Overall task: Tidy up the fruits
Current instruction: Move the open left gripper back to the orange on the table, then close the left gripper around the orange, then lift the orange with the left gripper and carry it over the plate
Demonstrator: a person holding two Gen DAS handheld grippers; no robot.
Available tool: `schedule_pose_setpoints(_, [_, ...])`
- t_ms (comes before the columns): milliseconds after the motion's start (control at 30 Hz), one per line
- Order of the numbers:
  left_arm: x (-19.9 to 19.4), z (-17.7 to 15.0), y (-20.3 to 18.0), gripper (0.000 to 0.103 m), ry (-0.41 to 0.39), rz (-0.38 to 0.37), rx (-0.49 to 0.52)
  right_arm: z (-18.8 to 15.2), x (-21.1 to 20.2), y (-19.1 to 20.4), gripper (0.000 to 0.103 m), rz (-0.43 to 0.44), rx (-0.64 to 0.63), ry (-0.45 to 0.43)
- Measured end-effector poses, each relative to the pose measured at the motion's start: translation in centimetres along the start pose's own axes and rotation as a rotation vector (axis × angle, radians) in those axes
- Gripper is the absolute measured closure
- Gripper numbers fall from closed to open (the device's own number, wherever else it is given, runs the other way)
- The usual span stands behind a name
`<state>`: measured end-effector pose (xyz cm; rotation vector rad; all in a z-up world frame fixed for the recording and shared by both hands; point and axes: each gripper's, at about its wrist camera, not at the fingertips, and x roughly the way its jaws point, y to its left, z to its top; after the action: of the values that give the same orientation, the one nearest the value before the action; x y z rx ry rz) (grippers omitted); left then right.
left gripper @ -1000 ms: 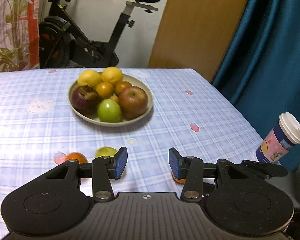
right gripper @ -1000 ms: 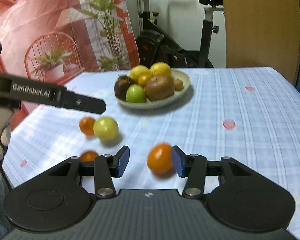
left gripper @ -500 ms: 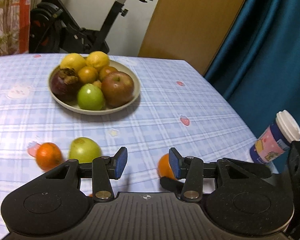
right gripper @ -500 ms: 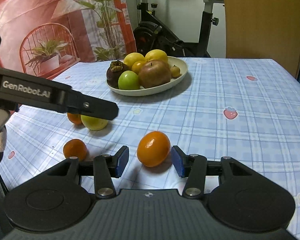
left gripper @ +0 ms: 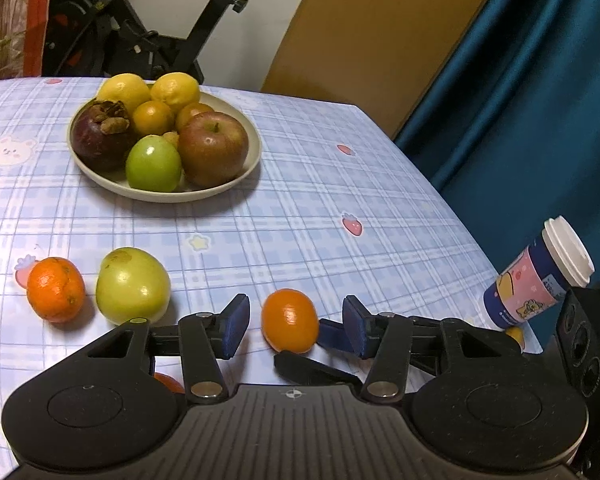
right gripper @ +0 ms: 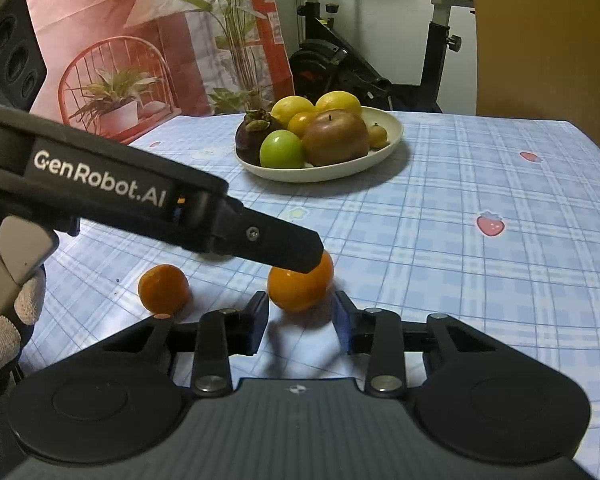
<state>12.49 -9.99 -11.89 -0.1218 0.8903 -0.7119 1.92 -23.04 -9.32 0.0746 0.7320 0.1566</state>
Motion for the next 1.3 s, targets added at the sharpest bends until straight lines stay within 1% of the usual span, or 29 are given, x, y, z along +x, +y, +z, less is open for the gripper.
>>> schedule_pose_setpoints(167, [-0.4, 0.2, 1.0, 0.049, -0.012, 0.002, -0.047, -0.1, -0.1, -0.2, 0.065, 0.006, 0.010, -0.013])
schedule_pose_setpoints(333, [-1.0, 0.2, 1.6, 0.050, -0.020, -0.020, -0.096, -0.2, -0.3, -0.3, 0.065, 0.005, 0.017, -0.022])
schedule_pose_setpoints(533, [-0.3, 0.0, 1.1, 0.050, 0.014, -0.061, -0.082, -0.3, -0.2, -0.4, 0.065, 0.006, 0.020, -0.019])
schedule_pose_setpoints(800, [1.9, -0.1, 1.3, 0.051, 0.051, -0.055, -0.084, -0.2, 0.0, -0.3, 0.064, -0.002, 0.011, -0.024])
schedule_pose_setpoints(833, [2.1, -0.2, 1.3, 0.057, 0.051, -0.054, -0.083, -0.2, 0.1, -0.3, 0.063, -0.007, 0.011, -0.025])
schedule_pose_setpoints(867, [2.3, -0.2, 1.3, 0.065, 0.053, -0.057, -0.079, -0.1, 0.2, -0.4, 0.063, -0.010, 0.011, -0.027])
schedule_pose_setpoints(900, [2.4, -0.2, 1.4, 0.068, 0.053, -0.074, -0.080, -0.1, 0.3, -0.4, 0.063, -0.012, 0.010, -0.027])
schedule_pose_setpoints(1000, [2.3, -0.2, 1.2, 0.068, 0.051, -0.072, -0.070, 0.0, 0.5, -0.4, 0.061, -0.010, 0.007, -0.028])
schedule_pose_setpoints(1100, [2.3, -0.2, 1.3, 0.068, 0.052, -0.070, -0.071, 0.0, 0.5, -0.5, 0.064, -0.009, 0.008, -0.028])
schedule_pose_setpoints(1300, [1.6, -0.1, 1.0, 0.068, 0.040, -0.069, -0.059, 0.0, 0.2, -0.3, 0.064, -0.001, 0.007, -0.035])
